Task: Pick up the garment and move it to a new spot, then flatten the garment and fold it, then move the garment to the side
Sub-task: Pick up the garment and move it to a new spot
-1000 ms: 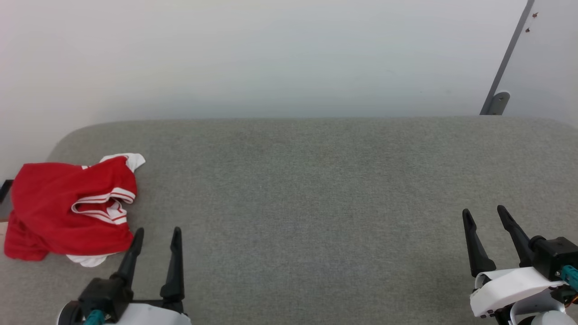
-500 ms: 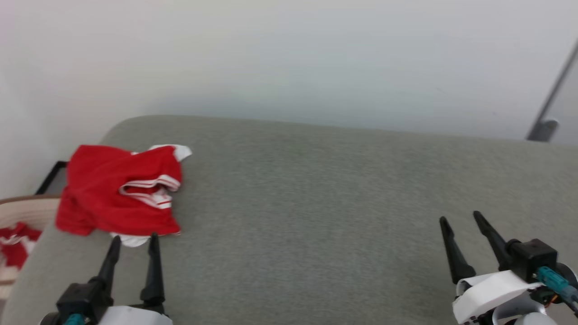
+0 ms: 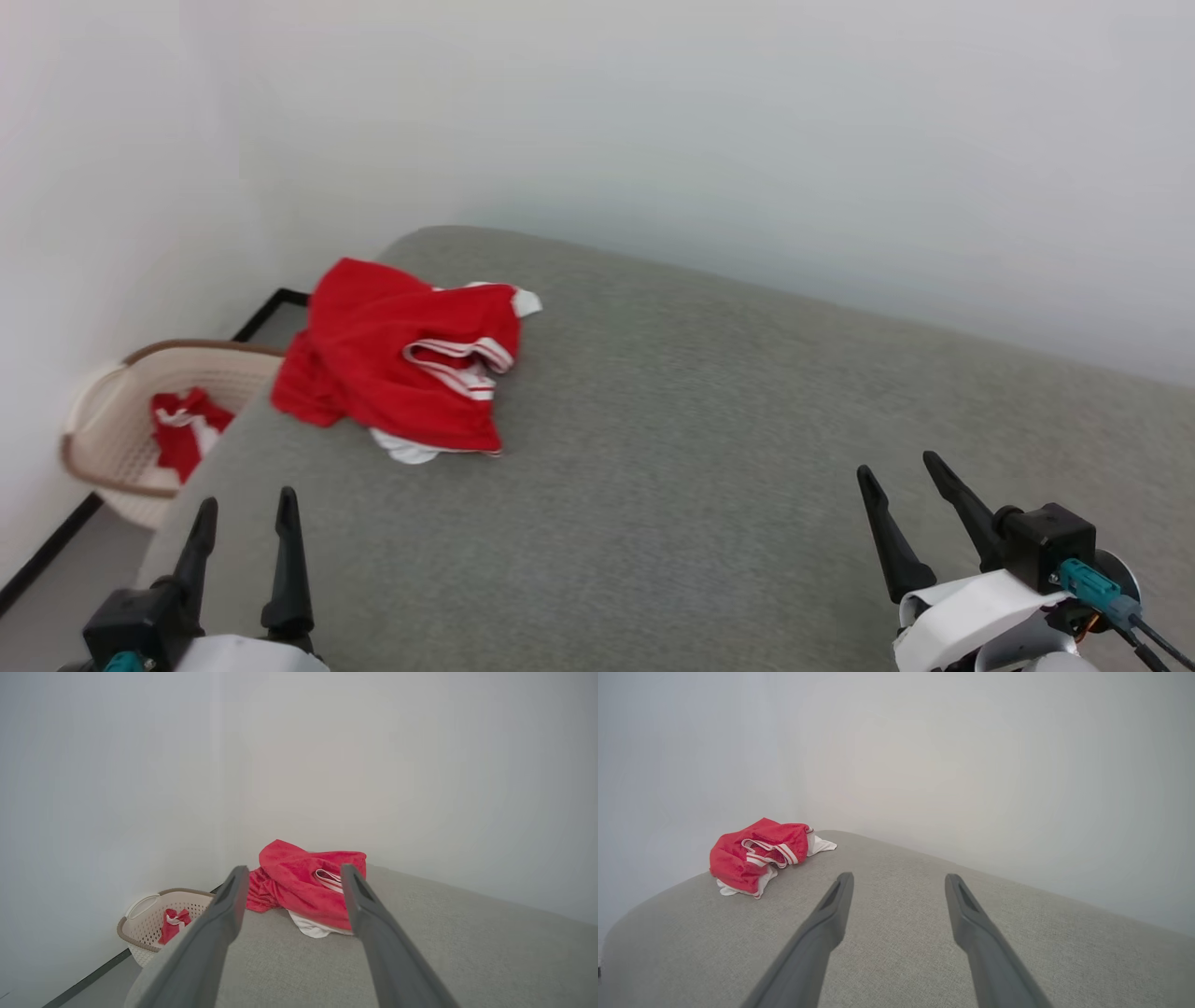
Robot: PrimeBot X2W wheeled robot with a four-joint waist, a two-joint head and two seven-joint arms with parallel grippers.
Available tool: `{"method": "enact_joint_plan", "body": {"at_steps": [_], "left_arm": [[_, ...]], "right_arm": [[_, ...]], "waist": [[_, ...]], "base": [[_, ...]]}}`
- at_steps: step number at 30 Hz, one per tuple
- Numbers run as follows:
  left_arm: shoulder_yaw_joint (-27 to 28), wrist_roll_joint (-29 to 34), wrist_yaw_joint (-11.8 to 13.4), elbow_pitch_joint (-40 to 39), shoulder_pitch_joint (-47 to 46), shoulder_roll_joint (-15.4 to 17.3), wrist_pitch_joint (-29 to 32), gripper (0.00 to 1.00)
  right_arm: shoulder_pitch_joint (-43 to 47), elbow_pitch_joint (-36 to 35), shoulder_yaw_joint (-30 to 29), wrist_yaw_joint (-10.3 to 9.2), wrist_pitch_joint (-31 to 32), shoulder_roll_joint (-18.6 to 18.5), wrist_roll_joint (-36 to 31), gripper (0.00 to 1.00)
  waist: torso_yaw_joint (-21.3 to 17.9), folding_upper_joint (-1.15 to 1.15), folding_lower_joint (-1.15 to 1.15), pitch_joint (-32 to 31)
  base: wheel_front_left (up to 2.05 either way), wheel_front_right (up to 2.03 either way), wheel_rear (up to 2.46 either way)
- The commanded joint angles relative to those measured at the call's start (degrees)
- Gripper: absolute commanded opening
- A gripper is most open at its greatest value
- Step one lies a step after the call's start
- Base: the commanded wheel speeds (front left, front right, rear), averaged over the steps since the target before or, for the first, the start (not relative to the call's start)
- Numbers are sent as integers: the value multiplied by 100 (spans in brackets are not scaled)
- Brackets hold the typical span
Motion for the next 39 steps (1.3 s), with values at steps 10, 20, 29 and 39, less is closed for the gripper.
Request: {"method": "enact_joint_plan", "body": {"at_steps": [10, 20, 29, 39], "left_arm": [[84, -158, 63, -158, 37, 65, 137, 100], [234, -666, -319, 421, -1035, 550, 730, 100], [318, -1187, -562, 1454, -2579, 1119, 1413, 100], [-5, -1818, -736, 2805, -4046, 1714, 2407, 100]], "right_arm": [[-92, 107, 52, -8, -104, -10, 49, 100], [-249, -11, -21, -8, -4, -185, -36, 100], [-611, -416, -110, -8, 173, -403, -153, 100], [-973, -782, -254, -8, 271, -563, -214, 100]], "waist": [[368, 0, 0, -93], [-151, 0, 0, 345], [-877, 0, 0, 1294], [-1455, 0, 0, 2339]], "base": [[0, 0, 0], [0, 0, 0], [0, 0, 0], [0, 0, 0]]}}
